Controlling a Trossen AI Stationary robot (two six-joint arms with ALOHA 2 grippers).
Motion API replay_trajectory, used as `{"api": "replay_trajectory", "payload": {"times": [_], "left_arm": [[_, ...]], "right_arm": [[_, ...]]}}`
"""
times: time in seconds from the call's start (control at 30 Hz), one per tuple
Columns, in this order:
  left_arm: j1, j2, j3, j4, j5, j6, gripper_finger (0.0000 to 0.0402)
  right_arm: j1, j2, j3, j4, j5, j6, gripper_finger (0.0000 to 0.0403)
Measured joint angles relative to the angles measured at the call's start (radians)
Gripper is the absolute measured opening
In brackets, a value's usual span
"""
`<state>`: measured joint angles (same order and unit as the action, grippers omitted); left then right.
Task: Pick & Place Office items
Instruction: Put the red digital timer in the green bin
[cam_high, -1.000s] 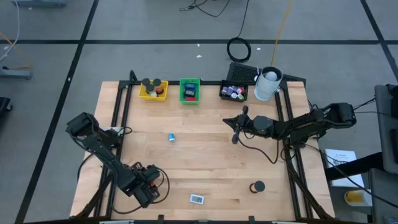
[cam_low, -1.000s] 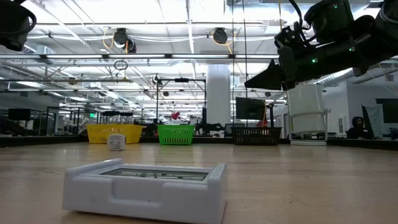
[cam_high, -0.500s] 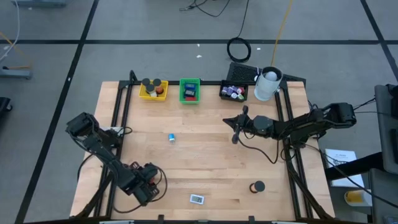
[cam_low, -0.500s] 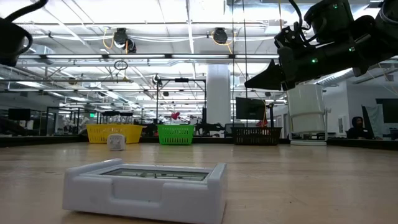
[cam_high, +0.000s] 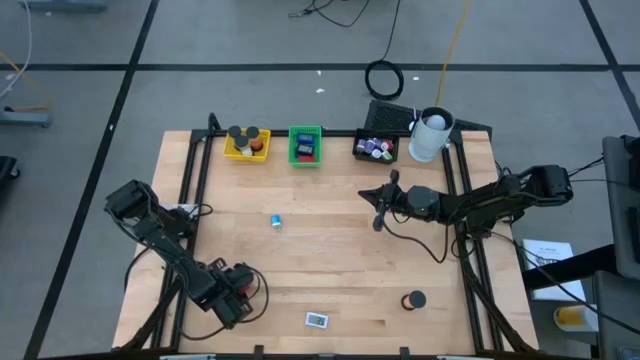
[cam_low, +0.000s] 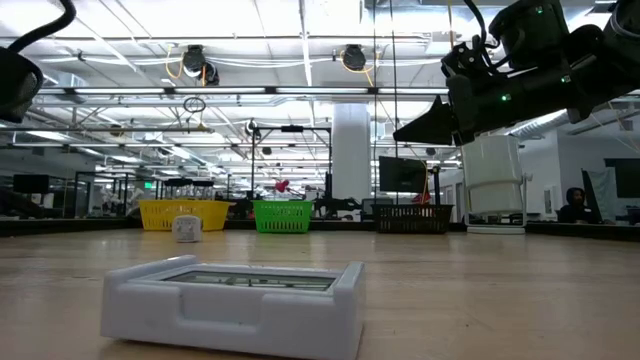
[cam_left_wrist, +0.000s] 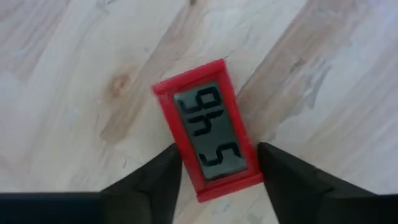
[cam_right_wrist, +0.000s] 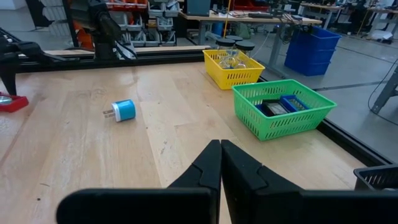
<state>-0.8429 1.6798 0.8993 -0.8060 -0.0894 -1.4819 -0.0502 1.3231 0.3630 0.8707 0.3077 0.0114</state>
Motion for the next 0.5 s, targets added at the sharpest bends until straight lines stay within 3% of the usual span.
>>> {"api": "replay_trajectory", "payload": {"times": [0.13,0.23,0.43,0.5], "left_arm": [[0.003,-0.003,0.0,-0.005,0.01,0.094,0.0158],[0.016,-0.035,-0.007,-0.097,0.012,0.183,0.0157],[0.078,-0.225,-0.006,-0.372,-0.166,0.202,0.0157],[0.129,-0.309,-0.006,-0.395,-0.235,0.252,0.0157]], "right_arm": [[0.0,0.0,0.0,0.0,0.0,0.002,0.0004],[0.0,0.0,0.0,0.0,0.0,-0.006,0.0004],[0.0,0.0,0.0,0.0,0.0,-0.012,0.0004],[0.0,0.0,0.0,0.0,0.001,-0.015,0.0004]]}}
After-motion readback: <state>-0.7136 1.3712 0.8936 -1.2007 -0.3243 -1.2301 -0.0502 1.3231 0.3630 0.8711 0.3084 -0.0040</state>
